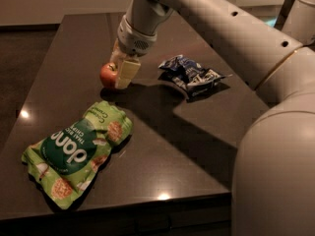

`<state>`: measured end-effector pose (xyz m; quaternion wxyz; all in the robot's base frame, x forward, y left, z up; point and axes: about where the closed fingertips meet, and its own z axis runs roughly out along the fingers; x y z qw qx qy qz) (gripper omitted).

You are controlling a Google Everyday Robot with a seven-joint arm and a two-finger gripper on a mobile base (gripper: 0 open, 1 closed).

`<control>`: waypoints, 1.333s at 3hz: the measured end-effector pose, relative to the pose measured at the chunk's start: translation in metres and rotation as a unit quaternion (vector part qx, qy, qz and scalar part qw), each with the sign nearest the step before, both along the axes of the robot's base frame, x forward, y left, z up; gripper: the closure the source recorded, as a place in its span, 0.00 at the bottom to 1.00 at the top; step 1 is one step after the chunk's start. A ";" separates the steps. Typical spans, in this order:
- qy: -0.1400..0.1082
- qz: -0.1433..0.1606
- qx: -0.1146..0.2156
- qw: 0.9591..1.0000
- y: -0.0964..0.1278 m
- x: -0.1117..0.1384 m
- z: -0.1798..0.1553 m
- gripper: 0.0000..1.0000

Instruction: Move apple near green rice chip bag

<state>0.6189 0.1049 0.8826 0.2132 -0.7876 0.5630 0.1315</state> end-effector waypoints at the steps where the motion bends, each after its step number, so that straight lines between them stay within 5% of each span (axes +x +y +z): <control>1: -0.009 0.050 -0.013 0.999 -0.013 -0.021 -0.003 1.00; 4: -0.015 0.136 -0.033 0.990 -0.022 -0.073 -0.011 0.36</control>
Offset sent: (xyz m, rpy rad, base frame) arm -0.0619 -0.0316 -0.0025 -0.0842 -0.0658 0.2644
